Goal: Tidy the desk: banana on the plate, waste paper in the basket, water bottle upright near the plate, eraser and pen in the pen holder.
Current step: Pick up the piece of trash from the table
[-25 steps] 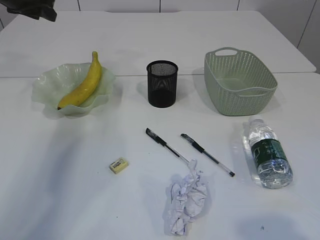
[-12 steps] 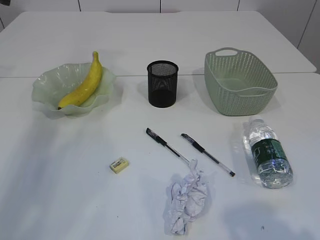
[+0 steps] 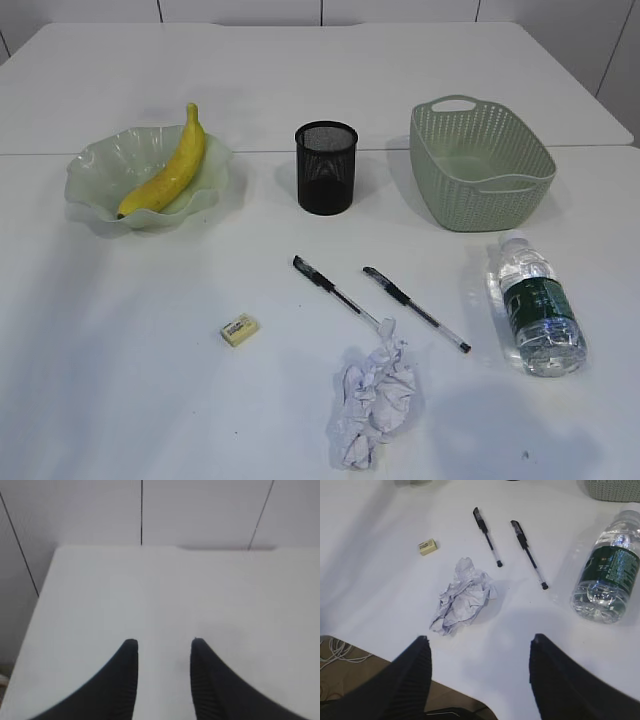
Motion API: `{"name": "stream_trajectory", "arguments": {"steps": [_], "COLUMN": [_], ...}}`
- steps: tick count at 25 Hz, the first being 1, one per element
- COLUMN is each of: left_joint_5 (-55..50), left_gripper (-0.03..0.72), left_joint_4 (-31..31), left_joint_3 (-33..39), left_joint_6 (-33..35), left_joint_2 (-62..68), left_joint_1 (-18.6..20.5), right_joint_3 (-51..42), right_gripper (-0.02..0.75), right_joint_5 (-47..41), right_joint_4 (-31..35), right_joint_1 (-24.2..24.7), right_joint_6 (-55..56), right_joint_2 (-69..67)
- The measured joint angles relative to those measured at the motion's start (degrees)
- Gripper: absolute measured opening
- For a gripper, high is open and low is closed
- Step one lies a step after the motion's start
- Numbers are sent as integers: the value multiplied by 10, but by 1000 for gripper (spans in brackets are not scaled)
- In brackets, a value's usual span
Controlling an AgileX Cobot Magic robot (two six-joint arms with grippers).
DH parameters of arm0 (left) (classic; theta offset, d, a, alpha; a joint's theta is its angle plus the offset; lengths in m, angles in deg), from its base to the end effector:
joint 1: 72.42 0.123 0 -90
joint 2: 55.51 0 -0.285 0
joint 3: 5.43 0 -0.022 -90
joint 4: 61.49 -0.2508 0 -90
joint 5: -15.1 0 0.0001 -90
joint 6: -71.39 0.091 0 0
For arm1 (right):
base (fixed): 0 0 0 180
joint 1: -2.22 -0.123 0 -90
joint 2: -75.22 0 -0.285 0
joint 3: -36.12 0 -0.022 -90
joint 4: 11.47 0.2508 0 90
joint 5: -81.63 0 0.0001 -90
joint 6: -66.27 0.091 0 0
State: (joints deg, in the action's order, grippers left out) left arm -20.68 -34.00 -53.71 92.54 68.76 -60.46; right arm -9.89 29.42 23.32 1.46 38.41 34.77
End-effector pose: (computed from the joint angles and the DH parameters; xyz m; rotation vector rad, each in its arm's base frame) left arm 0.4762 0.0757 0.4126 -0.0396 1.8845 -0.1367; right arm 0.0908 0.0423 0.2898 -0.3434 2.2496 0.5044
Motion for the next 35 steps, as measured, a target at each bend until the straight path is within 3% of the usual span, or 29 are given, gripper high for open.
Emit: {"name": "stream_trajectory", "arguments": {"steps": [4,8,12,16,21,27,35], "left_joint_5": [86,237,385,530,655,679,678], "left_gripper": [244,244,244,244,244,244,244], "left_joint_4": [14,46,68,74,83,85,84], "left_joint_3": [16,91,205,362,554,727,838], "left_joint_6": [0,0,0,0,0,0,0], "left_joint_2": [-19,-48,-95,-161,-238,-312,-379], "left_joint_1": [-9,-33,-64,-91,-92,-92,-92], "right_joint_3": [0,0,0,0,0,0,0], "right_gripper": [465,465,465,465,465,465,465], "right_joint_5": [2,2,2,2,2,2,3], "right_joint_4": [1,2,4,6,6,7,34], "right_joint_1": [0,0,0,0,0,0,0], "right_joint_6": [0,0,0,0,0,-1,-9], "right_joint_2": [0,0,0,0,0,-38,-156]}}
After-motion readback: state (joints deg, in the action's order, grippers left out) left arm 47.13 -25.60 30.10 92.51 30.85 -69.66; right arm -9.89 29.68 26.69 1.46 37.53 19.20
